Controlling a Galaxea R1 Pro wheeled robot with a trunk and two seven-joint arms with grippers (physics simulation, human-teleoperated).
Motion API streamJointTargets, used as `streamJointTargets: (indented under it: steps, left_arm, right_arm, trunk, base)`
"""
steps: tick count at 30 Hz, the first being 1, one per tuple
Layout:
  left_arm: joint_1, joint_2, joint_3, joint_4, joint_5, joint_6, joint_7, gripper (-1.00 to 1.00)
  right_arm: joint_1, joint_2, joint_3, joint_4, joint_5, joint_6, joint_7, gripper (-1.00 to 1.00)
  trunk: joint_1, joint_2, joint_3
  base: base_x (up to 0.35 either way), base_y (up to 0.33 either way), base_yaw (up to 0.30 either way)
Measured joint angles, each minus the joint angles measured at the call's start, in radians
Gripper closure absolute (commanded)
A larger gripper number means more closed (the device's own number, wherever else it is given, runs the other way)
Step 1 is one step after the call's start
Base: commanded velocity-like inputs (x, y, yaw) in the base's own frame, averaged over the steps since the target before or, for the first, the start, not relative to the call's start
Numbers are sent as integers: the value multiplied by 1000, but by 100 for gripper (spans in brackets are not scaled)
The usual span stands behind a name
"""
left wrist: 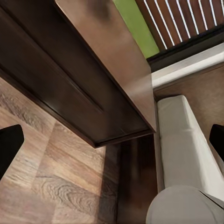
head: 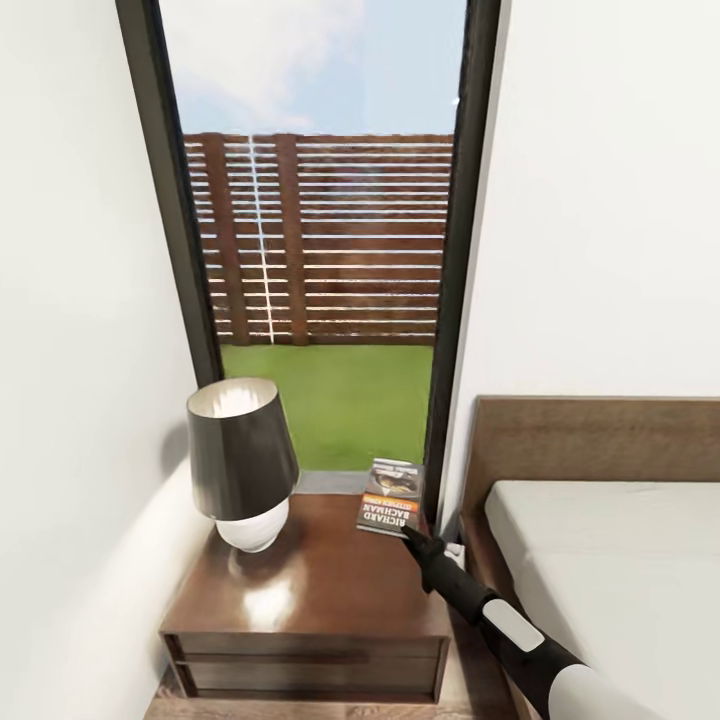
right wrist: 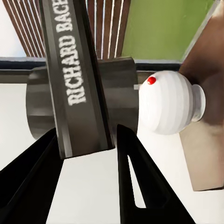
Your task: In the bedroom, move the book from the bed onto either nightstand, and place the two sandals side by side next to the bed.
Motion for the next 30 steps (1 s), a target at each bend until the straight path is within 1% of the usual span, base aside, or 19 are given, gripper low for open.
streamJointTargets:
  steps: [1, 8, 9, 14, 15, 19, 20, 25, 30]
  left_arm:
    - [0, 0, 0, 0, 0, 0, 0, -100]
    - [0, 0, 0, 0, 0, 0, 0, -100]
    - [0, 0, 0, 0, 0, 0, 0, -100]
    - [0, 0, 0, 0, 0, 0, 0, -100]
    - [0, 0, 0, 0, 0, 0, 0, -100]
    - [0, 0, 0, 0, 0, 0, 0, -100]
    - [0, 0, 0, 0, 0, 0, 0, -100]
    - [0, 0, 0, 0, -1, 0, 0, -100]
    - [0, 1, 0, 0, -2, 0, 0, -100]
  right_arm:
    - [0, 0, 3, 0, 0, 0, -1, 100]
    - [0, 1, 58, -1, -1, 0, -17, 100]
    - [0, 1, 75, -1, -1, 0, -19, 100]
    - [0, 1, 106, -1, -1, 0, -30, 100]
    - [0, 1, 117, -1, 0, -1, -44, 100]
    - [0, 2, 130, -4, -2, 1, -89, 100]
    - [0, 3, 135, -6, -2, 2, -109, 100]
    - [0, 10, 139, -8, -3, 4, -150, 100]
    - [0, 16, 141, -8, -6, 27, -238, 100]
  trunk:
    - [0, 0, 0]
    - [0, 0, 0]
    - [0, 0, 0]
    - [0, 0, 0]
    - [0, 0, 0]
    - [0, 0, 0]
    - [0, 0, 0]
    - [0, 0, 0]
    - [0, 0, 0]
  base:
    - [147, 0, 0]
    - [137, 0, 0]
    - [131, 0, 0]
    - [118, 0, 0]
    - [65, 0, 0]
    - [37, 0, 0]
    - [17, 0, 0]
    - [9, 0, 0]
    - [2, 0, 0]
